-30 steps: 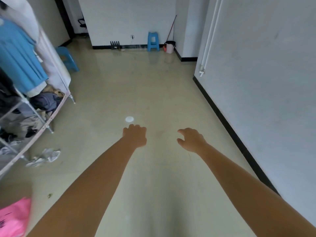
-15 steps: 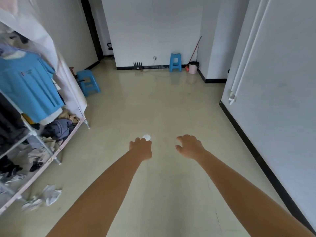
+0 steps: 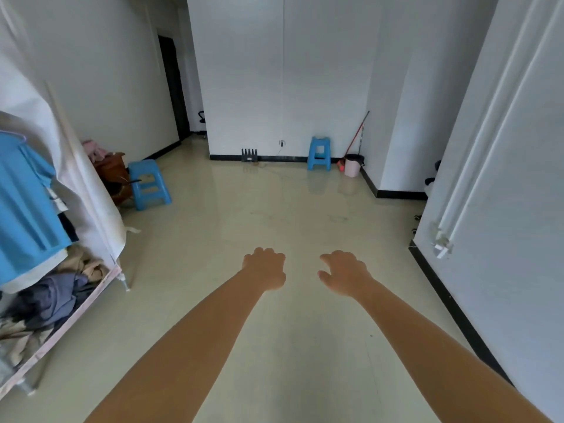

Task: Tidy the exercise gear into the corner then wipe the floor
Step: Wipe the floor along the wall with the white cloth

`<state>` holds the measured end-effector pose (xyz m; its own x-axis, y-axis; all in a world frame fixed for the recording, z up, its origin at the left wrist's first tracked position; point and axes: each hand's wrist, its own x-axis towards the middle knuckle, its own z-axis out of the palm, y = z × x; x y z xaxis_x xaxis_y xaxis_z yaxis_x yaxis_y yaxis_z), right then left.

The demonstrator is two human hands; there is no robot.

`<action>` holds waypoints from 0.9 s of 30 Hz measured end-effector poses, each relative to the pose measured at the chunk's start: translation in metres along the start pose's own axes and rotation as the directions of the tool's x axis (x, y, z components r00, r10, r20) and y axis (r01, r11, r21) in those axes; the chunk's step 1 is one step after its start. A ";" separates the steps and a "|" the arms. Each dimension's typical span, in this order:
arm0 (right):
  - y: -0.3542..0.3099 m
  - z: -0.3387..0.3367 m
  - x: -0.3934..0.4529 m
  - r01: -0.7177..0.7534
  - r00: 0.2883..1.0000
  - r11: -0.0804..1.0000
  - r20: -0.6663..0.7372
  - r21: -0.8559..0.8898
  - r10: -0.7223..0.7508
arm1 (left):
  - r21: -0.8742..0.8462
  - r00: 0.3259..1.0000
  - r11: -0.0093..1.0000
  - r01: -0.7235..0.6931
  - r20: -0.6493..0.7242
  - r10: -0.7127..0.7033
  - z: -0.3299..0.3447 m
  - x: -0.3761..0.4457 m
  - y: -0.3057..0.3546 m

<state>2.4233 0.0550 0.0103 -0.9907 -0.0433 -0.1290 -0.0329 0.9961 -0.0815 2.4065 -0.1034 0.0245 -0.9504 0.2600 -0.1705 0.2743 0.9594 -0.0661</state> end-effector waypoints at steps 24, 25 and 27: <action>0.201 -0.167 0.693 0.000 0.996 1.000 -0.092 0.030 0.003 | -0.002 0.995 0.997 0.079 -0.068 -0.079 -0.165 0.716 -0.040; 0.208 -0.172 0.720 0.000 0.996 0.999 -0.090 0.035 0.003 | -0.003 0.994 0.997 0.082 -0.068 -0.082 -0.170 0.743 -0.042; 0.220 -0.180 0.775 0.008 0.996 0.999 -0.092 0.036 -0.004 | -0.009 0.994 0.996 0.091 -0.066 -0.091 -0.178 0.799 -0.047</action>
<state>1.6245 0.2544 0.0706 -0.9985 -0.0406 -0.0376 -0.0359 0.9923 -0.1181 1.6083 0.0787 0.0668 -0.9791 0.1782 -0.0982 0.1856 0.9800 -0.0725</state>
